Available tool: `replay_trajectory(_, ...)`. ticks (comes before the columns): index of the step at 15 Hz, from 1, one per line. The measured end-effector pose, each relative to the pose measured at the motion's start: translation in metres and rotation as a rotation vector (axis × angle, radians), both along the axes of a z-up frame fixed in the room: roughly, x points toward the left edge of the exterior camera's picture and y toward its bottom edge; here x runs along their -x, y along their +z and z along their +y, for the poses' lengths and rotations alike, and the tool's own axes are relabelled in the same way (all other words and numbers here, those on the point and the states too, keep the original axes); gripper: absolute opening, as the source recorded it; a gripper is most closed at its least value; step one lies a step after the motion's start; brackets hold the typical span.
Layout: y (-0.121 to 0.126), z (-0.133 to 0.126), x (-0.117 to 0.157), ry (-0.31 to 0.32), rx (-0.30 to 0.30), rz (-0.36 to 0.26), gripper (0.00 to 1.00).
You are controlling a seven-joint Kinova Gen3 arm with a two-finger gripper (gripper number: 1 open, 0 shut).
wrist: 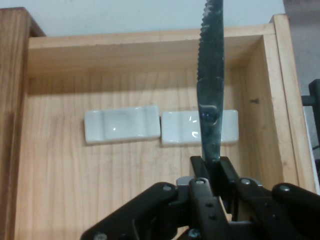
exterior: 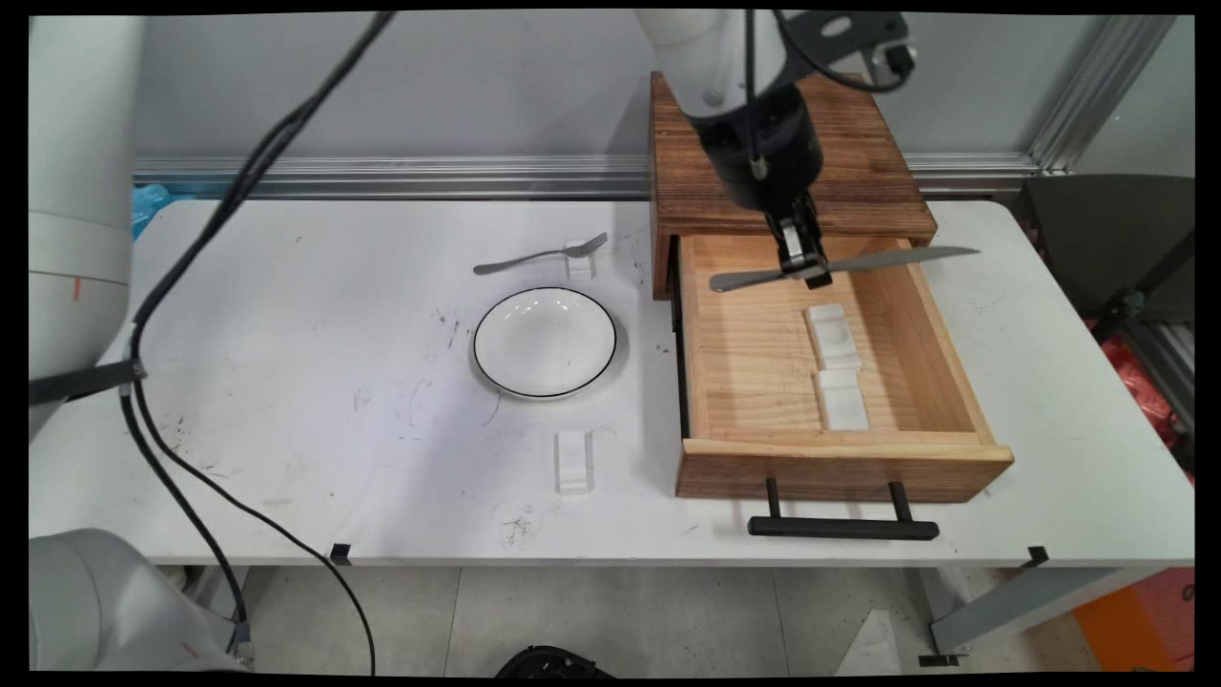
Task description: Place the picked object into the drawer
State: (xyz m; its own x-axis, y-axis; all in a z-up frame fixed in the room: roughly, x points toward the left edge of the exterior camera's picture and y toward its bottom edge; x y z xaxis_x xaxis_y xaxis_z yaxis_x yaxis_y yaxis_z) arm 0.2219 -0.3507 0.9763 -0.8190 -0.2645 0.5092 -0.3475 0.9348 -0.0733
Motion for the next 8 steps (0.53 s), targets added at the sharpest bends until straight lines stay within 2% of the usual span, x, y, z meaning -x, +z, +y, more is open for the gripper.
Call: replay_trajectory(8,-0.029,-0.008,0.025,0.005,-0.014,-0.037,0.0)
